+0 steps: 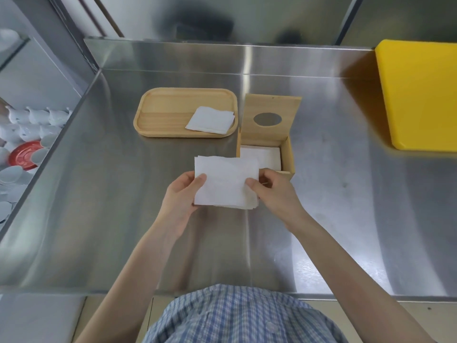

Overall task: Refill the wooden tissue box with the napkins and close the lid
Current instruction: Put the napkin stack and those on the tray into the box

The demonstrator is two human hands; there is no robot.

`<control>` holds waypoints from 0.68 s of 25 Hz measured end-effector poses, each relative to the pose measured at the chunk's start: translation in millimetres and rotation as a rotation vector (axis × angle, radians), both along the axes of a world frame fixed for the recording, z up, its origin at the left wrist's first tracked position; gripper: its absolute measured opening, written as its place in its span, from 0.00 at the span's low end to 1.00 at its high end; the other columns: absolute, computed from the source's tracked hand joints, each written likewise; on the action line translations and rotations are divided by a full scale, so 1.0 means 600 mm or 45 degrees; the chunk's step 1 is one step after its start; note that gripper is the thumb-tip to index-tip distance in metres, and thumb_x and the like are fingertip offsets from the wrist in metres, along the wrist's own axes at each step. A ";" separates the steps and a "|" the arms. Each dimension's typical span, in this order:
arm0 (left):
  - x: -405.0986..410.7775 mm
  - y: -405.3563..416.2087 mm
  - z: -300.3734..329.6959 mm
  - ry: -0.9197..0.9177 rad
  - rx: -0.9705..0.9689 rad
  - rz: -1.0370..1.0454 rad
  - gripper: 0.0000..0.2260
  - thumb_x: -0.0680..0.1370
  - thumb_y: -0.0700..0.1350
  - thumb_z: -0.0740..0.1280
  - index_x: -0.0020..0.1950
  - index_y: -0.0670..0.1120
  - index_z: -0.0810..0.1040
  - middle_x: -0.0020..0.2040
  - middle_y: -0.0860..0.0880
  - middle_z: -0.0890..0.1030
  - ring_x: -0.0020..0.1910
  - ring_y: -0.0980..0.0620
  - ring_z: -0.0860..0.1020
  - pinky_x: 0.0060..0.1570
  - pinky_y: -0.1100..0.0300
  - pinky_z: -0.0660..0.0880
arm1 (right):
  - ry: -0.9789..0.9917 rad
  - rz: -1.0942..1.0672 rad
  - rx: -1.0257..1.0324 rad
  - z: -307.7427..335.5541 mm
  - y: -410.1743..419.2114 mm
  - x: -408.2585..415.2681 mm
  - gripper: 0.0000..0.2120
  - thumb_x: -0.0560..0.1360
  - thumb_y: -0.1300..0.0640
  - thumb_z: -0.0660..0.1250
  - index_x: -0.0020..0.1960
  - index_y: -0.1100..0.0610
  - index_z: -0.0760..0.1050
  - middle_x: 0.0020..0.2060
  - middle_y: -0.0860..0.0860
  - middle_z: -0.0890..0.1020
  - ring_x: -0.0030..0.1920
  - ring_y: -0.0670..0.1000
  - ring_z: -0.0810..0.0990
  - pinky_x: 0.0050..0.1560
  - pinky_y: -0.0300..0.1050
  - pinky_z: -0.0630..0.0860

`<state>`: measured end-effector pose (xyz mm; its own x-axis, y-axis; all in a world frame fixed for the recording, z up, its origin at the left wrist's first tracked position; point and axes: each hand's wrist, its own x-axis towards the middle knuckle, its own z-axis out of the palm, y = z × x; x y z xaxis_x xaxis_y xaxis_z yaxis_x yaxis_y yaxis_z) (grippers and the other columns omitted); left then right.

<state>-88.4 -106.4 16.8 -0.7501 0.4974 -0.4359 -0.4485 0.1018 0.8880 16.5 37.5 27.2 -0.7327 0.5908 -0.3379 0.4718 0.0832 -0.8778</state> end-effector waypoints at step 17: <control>-0.036 0.155 0.024 0.672 -0.556 -0.211 0.05 0.77 0.45 0.62 0.47 0.45 0.76 0.44 0.49 0.79 0.45 0.50 0.76 0.45 0.59 0.72 | -0.095 -0.036 0.503 0.017 0.153 -0.020 0.09 0.76 0.56 0.64 0.50 0.61 0.77 0.40 0.51 0.78 0.43 0.50 0.74 0.37 0.34 0.68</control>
<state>-110.1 -13.6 31.4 -0.8457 0.4858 -0.2208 0.0829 0.5284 0.8449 4.5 129.2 37.3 -0.6964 0.7054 -0.1324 0.5402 0.3937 -0.7438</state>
